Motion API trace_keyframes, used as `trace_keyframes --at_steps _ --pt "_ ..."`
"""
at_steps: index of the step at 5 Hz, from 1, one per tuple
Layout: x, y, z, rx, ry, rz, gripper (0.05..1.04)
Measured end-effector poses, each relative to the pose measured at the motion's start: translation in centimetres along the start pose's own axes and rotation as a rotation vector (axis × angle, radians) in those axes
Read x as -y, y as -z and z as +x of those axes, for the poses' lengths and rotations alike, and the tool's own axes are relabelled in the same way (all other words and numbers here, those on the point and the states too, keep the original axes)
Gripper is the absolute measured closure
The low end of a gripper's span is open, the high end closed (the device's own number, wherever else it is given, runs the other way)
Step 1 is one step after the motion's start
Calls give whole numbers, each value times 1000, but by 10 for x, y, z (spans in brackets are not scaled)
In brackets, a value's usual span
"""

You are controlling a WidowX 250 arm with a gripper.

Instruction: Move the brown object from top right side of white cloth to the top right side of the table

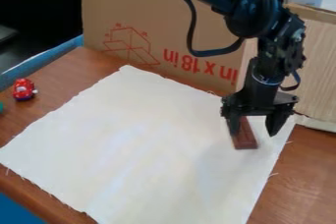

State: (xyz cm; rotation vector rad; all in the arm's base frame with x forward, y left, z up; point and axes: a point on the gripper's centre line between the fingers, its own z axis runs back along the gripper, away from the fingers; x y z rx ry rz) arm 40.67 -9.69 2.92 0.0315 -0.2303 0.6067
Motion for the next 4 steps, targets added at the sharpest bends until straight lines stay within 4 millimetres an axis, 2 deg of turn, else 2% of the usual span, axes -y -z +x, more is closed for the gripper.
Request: trace_keyframes --at_steps 2,3,4 --pt "-4 14 3 15 1 45 83" --pt "-2 13 6 20 -2 36 84" --pt "-6 21 6 7 -8 53 128"
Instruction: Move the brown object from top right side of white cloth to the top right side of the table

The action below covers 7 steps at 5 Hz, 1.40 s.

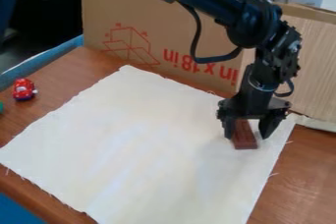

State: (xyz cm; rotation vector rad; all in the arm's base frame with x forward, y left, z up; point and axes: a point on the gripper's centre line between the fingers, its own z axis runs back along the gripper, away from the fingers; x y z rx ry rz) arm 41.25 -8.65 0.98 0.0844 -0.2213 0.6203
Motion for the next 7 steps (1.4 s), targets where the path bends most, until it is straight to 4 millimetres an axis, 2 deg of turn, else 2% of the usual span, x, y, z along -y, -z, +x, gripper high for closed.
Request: trace_keyframes --at_steps 1,2,4,5,6,7 --pt "0 -1 0 -1 9 0 406" --pt "-1 0 0 -18 12 -7 543" --pt "-7 -6 4 -45 37 -43 543" --pt "1 -18 0 -67 103 -77 543" --pt "34 -39 -19 -52 208 -114 543" --pt "61 -43 -45 -49 293 -114 543"
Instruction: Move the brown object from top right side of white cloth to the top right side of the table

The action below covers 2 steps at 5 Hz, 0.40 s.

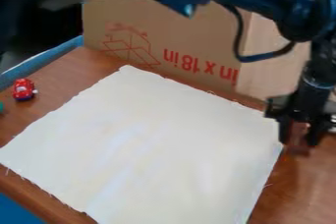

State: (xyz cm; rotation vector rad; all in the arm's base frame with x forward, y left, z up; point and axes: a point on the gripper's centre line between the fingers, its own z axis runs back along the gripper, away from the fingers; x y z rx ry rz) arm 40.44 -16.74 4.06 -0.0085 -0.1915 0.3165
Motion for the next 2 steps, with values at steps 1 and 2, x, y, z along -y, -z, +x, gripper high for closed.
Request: trace_keyframes --at_steps 1,2 --pt "22 14 -12 -9 61 38 543" --pt "29 18 -19 3 87 54 543"
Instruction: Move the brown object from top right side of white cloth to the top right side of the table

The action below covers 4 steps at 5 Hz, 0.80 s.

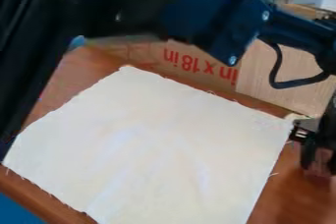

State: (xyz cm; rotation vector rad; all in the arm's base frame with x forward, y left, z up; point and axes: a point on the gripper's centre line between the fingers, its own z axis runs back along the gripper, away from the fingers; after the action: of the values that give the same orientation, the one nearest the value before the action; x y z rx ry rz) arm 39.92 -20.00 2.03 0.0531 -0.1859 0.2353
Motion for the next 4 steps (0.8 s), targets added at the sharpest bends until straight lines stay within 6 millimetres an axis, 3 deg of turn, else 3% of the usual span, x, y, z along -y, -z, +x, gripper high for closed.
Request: trace_keyframes --at_steps 1,2,3,4 --pt "-4 5 3 4 -11 12 489" --pt "-6 10 -1 -4 -14 15 158" --pt "-7 4 -6 -9 -8 -11 77" --pt "-16 -29 0 25 -20 -84 83"
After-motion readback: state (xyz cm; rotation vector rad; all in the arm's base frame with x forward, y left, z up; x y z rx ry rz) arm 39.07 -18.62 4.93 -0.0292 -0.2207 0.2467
